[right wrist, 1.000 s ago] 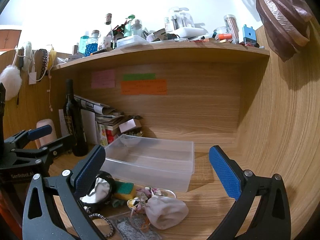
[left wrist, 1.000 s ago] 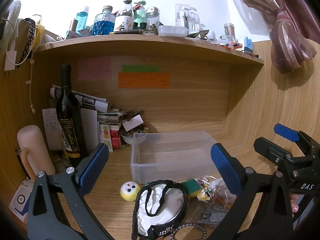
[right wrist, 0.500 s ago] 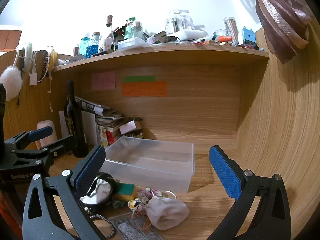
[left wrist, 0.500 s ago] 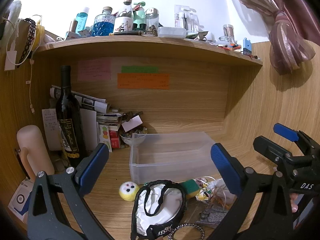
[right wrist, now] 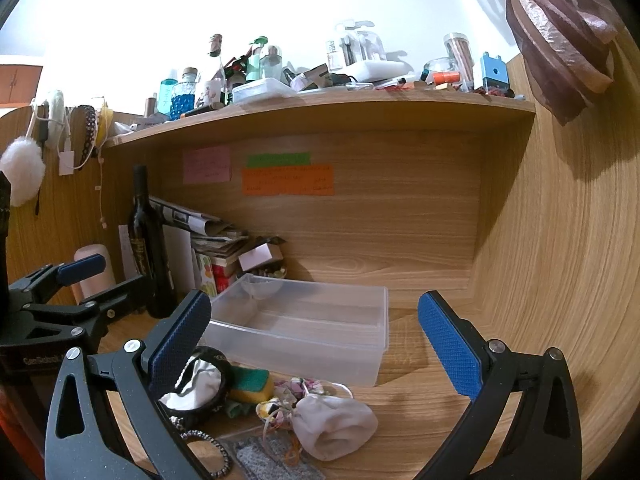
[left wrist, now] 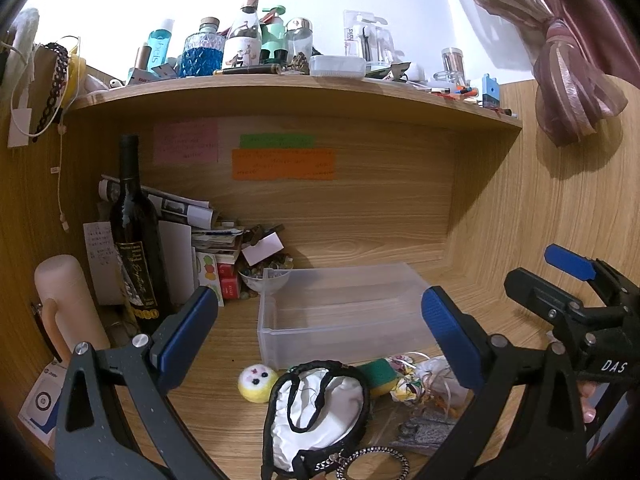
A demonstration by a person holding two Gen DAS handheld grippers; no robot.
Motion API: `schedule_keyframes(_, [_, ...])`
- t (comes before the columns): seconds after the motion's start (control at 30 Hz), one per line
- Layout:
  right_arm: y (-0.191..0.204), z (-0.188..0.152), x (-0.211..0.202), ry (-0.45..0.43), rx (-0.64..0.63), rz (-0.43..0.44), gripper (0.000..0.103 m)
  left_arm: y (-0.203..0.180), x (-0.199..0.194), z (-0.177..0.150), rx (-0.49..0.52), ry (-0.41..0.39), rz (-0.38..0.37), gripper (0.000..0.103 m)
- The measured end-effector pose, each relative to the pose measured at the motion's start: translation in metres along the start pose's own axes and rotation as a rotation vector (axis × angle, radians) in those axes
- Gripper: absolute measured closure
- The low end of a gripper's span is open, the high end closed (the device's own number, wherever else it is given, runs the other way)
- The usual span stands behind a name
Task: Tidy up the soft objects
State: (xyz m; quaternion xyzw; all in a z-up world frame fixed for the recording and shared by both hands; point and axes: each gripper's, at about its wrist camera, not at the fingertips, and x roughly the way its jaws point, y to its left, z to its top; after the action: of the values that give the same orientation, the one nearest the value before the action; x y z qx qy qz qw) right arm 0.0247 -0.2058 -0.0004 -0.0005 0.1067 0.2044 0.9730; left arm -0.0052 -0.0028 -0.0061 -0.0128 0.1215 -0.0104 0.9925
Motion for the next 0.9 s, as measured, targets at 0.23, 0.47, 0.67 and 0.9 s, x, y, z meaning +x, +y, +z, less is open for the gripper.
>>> schedule_keyframes(0.23, [-0.001,-0.002,0.004,0.019,0.004,0.015,0.000,0.000,0.002,0.000,-0.002,0.009,-0.008,0.000])
schedule_keyframes(0.47, [-0.003,-0.004,0.008,0.031,0.001,0.020,0.000,0.000,0.009,-0.003,0.026,0.042,-0.009,0.000])
schedule_keyframes(0.67, [-0.007,-0.007,0.016,0.060,-0.040,0.033,0.000,0.013,0.022,-0.007,0.015,0.087,0.011,0.006])
schedule_keyframes(0.9, [-0.020,-0.025,0.040,0.201,-0.049,0.071,0.022,0.050,0.047,-0.017,-0.023,0.186,0.062,0.030])
